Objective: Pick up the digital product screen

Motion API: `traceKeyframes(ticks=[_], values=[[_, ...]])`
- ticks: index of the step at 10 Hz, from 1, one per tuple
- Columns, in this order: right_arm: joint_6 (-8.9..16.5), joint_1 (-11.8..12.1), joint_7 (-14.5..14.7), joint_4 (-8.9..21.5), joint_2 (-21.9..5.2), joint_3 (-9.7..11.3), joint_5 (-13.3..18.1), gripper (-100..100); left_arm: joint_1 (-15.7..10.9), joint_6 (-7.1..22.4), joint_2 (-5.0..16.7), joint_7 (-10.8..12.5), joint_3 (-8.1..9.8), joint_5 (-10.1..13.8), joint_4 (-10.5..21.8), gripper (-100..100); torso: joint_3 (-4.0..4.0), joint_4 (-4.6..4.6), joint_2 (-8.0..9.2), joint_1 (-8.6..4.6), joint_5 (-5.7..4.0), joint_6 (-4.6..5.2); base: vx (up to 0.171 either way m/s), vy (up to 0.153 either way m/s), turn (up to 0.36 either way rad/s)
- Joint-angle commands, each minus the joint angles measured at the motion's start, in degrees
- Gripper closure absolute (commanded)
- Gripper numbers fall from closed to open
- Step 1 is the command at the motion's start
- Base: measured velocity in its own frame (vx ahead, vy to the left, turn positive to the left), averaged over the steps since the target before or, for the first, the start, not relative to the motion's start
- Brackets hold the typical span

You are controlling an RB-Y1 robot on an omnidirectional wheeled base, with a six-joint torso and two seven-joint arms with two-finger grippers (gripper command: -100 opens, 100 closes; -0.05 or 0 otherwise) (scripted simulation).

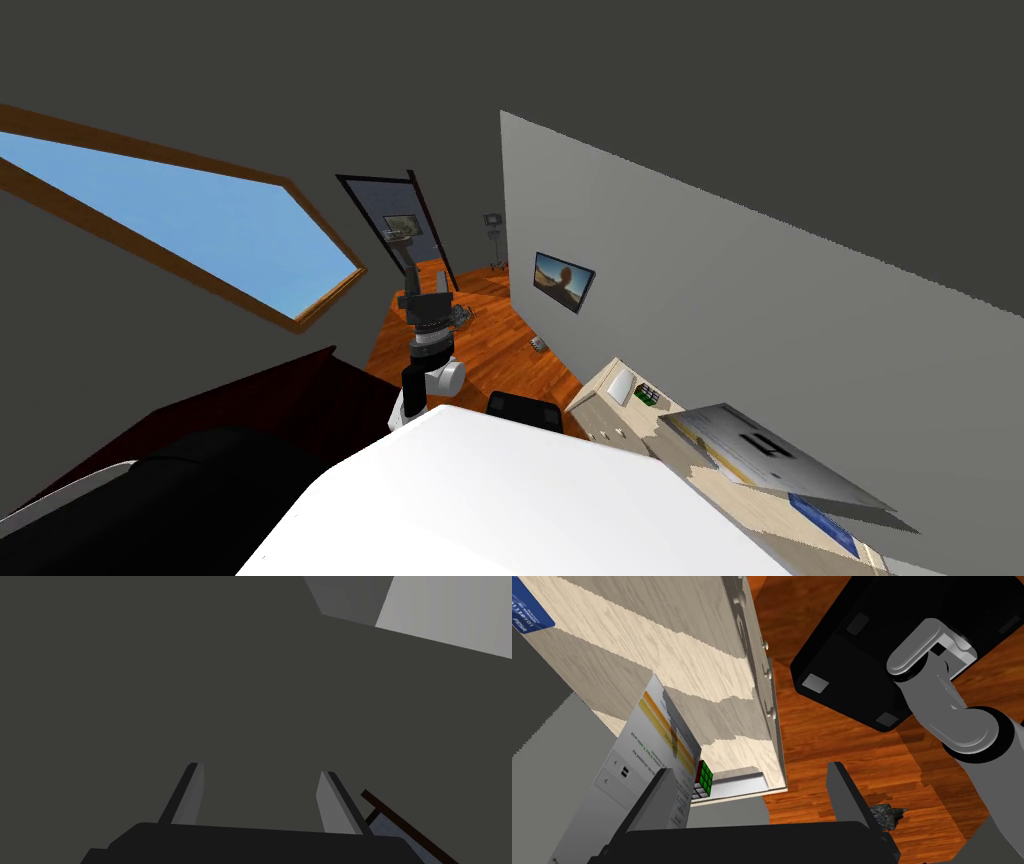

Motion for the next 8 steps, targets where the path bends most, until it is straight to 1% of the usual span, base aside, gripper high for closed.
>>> traceKeyframes(ticks=[1, 2, 4, 8], values=[[-0.9, -1.6, 0.2, 2.1, 0.0, 0.8, 0.6, -100, 0.0, 0.0, 0.0, 0.0, 0.0, 0.0, 0.0, 0, 0.0, 0.0, 0.0, 0.0, 0.0, 0.0, 0.001, -0.015, 0.002], [-2.1, -2.2, 0.1, 3.9, -1.6, 1.3, 1.2, -100, 0.0, 0.0, 0.0, 0.0, 0.0, 0.0, 0.0, 0, 0.02, 0.01, 0.03, 0.06, 0.01, 0.04, 0.007, -0.02, 0.218], [-4.2, -3.5, -0.3, 7.1, -4.5, 2.2, 2.2, -100, 0.0, 0.0, 0.0, 0.0, 0.0, 0.0, 0.0, 0, -0.03, -0.01, -0.05, -0.08, 0.01, -0.07, 0.005, -0.069, 0.315], [-7.3, -5.9, -1.1, 11.3, -8.5, 3.6, 3.3, -100, 0.0, 0.0, 0.0, 0.0, 0.0, 0.0, 0.0, 0, -0.03, -0.01, -0.06, -0.11, -0.02, -0.01, 0.002, -0.066, 0.231]])
